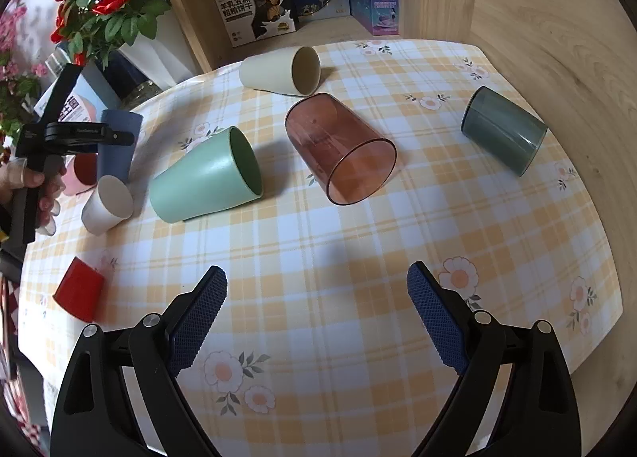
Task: Flip cup upside down
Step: 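Lift the blue cup with the left tool and rotate it upright, opening up, then carry the blue cup with the left tool toward the right tool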
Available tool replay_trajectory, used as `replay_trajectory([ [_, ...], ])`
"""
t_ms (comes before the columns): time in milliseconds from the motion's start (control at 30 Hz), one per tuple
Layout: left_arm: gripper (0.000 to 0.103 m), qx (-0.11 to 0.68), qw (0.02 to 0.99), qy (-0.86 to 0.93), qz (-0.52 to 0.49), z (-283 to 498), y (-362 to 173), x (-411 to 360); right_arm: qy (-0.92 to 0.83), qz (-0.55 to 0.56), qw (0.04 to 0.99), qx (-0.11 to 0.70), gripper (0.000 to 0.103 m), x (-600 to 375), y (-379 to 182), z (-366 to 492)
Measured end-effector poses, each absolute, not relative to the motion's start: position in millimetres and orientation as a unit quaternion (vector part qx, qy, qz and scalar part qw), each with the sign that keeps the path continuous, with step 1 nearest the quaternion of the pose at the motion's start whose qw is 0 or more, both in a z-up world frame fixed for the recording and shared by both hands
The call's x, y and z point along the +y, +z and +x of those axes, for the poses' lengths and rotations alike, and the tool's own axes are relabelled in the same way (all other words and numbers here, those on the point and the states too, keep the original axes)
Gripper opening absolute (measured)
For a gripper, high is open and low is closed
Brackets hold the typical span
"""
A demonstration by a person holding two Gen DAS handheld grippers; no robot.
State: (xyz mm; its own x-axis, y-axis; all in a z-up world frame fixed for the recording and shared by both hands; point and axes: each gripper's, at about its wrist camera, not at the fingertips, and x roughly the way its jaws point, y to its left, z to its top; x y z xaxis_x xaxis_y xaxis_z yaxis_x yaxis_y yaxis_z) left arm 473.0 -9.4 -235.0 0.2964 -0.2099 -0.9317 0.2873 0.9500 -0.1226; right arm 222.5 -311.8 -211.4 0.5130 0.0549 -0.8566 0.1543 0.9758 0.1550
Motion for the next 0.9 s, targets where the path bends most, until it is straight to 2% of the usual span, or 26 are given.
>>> replay_trajectory([
  [667, 0.067, 0.516, 0.837, -0.179, -0.03, 398.0, -142.2, -6.8, -0.03, 0.121, 0.877, 0.464, 0.089, -319.8, -187.2, 200.7],
  [900, 0.067, 0.553, 0.795, -0.223, -0.114, 318.4, -159.6, -41.1, -0.05, 0.137, 0.88, 0.453, 0.089, -340.8, -183.2, 184.6],
])
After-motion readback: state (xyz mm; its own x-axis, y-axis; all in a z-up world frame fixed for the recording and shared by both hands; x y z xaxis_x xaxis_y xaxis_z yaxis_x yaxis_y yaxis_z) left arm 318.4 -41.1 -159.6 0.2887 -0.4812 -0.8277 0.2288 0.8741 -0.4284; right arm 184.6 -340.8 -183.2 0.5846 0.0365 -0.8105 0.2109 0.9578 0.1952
